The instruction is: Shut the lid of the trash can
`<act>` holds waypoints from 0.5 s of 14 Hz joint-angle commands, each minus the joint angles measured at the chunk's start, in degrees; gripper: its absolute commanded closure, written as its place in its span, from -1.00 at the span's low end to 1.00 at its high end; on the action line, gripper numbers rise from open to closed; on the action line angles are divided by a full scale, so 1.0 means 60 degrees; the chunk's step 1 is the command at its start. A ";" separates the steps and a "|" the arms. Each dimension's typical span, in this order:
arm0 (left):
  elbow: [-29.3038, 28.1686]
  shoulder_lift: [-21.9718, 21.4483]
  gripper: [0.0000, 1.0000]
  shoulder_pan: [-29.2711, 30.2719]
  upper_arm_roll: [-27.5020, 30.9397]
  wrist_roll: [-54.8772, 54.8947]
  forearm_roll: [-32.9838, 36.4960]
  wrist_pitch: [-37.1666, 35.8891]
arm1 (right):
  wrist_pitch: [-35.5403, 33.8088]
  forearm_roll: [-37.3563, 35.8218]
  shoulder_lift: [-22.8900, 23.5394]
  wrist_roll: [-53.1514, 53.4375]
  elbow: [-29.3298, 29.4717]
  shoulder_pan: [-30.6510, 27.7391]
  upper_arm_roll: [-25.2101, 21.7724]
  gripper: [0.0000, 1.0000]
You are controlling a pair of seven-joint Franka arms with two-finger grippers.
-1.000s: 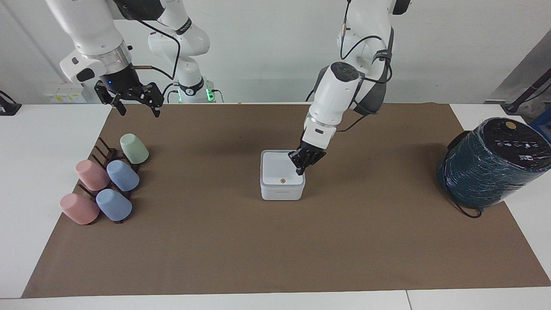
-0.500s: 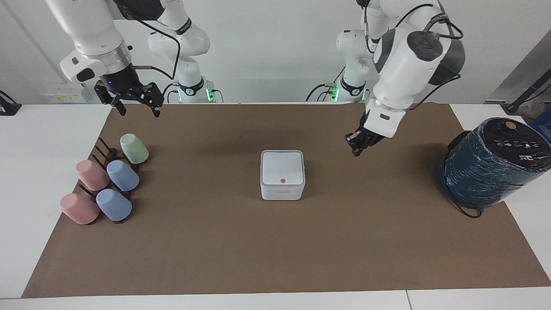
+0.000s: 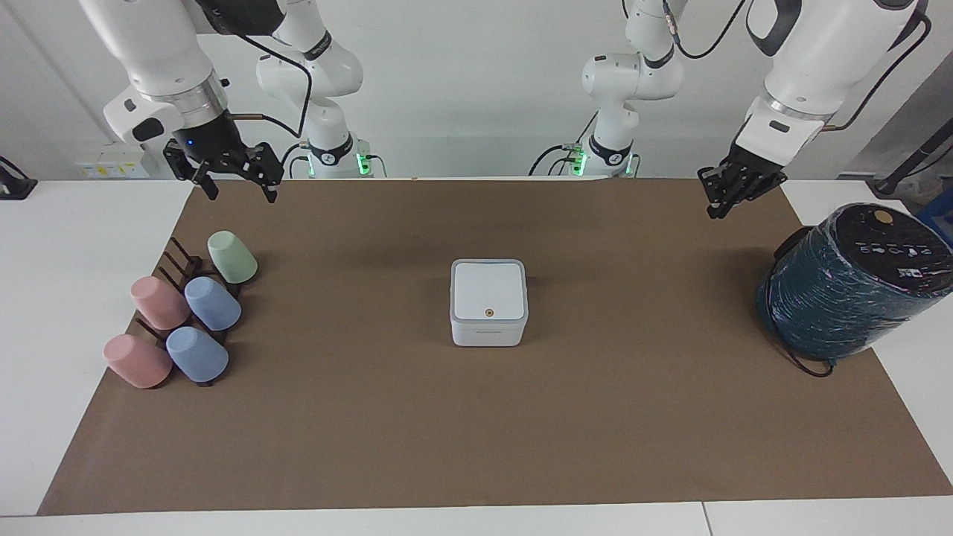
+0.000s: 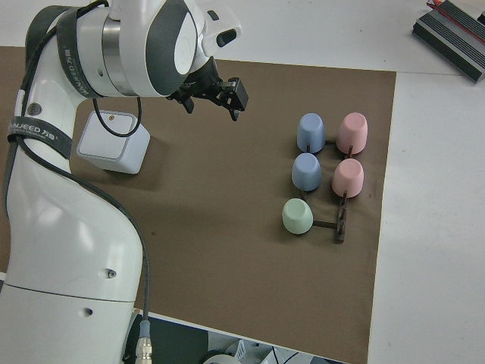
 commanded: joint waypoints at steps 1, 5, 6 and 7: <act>-0.0236 -0.0219 -0.24 0.0241 -0.0128 0.0476 0.0216 -0.0017 | -0.0007 0.0218 -0.0058 -0.0212 -0.0065 -0.0113 0.0019 -1.00; -0.0250 -0.0175 -1.00 0.0241 -0.0128 0.0549 0.0216 0.0686 | -0.0007 0.0218 -0.0058 -0.0212 -0.0065 -0.0113 0.0019 -1.00; -0.0308 -0.0175 -1.00 0.0255 -0.0128 0.0563 0.0216 0.0774 | -0.0007 0.0218 -0.0058 -0.0212 -0.0065 -0.0113 0.0019 -1.00; -0.0396 -0.0204 -1.00 0.0255 -0.0128 0.0636 0.0216 0.0891 | -0.0007 0.0218 -0.0058 -0.0212 -0.0065 -0.0113 0.0019 -1.00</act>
